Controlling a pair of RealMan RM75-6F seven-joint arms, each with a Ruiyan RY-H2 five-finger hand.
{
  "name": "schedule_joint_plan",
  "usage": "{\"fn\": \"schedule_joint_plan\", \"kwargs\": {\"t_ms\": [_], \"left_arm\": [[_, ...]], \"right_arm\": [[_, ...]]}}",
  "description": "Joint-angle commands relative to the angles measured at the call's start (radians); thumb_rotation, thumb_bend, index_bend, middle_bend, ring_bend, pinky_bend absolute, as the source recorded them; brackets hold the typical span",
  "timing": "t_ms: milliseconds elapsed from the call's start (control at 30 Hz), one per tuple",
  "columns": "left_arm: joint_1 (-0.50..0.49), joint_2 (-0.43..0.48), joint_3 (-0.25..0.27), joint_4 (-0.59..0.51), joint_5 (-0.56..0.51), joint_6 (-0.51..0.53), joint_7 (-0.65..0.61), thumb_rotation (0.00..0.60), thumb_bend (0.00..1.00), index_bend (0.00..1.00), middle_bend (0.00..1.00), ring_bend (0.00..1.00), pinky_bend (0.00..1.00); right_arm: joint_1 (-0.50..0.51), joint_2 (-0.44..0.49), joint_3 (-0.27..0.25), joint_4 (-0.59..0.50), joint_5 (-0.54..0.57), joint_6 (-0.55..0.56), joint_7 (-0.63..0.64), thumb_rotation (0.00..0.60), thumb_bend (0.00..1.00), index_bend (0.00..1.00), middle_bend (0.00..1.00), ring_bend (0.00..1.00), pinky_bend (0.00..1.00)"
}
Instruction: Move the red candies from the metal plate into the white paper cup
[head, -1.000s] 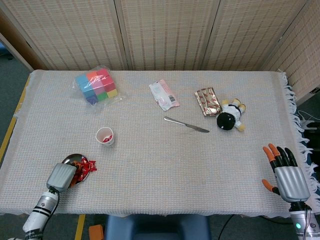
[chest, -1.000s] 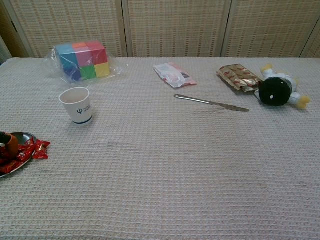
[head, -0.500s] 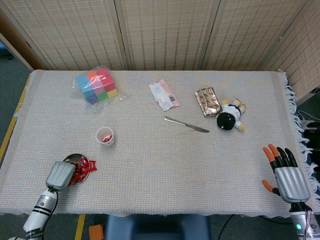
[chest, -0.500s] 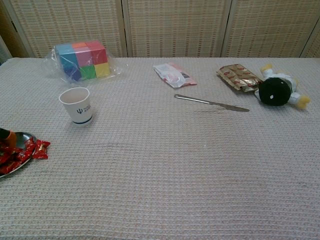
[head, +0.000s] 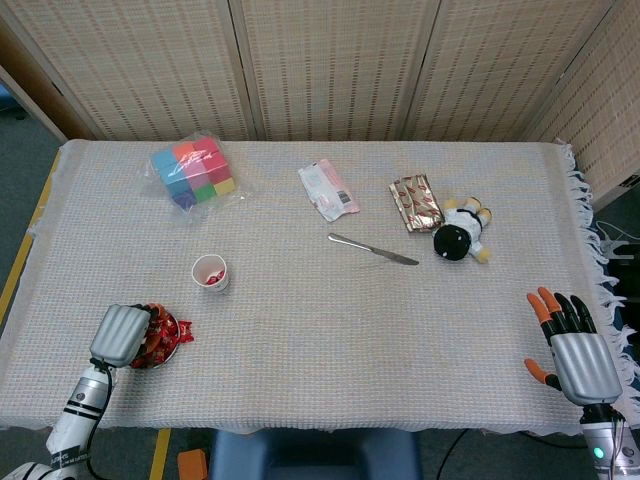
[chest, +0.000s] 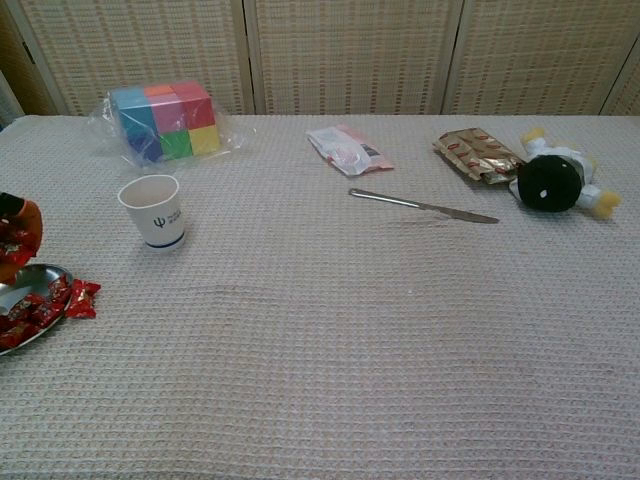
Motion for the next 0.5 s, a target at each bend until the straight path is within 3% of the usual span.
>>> {"fn": "schedule_joint_plan", "kwargs": {"t_ms": [33,300,500], "left_arm": [[-0.041,0.038,-0.05,-0.072,-0.022,-0.024,0.012,0.6,0.66,0.74,0.71,0.65,1.0],[-0.15,0.024,-0.157,-0.14,-0.101,-0.104,0.069,0.6,0.66,0.74,0.71,0.65,1.0],[-0.23,-0.048,-0.195,-0.129,-0.127,-0.136,0.14,0.6,0.66,0.74,0.71,0.65,1.0]], "right_arm": [[0.001,-0.001,0.0,0.0,0.002,-0.002,-0.002,0.6,0.12,0.0,0.0,0.0,0.0],[0.008,-0.006,0.006,0.003,0.018,-0.017,-0.011,0.6,0.12,0.0,0.0,0.0,0.0],[0.012,-0.008,0.011,0.005,0.032,-0.024,-0.015,0.6,0.12,0.0,0.0,0.0,0.0]]}}
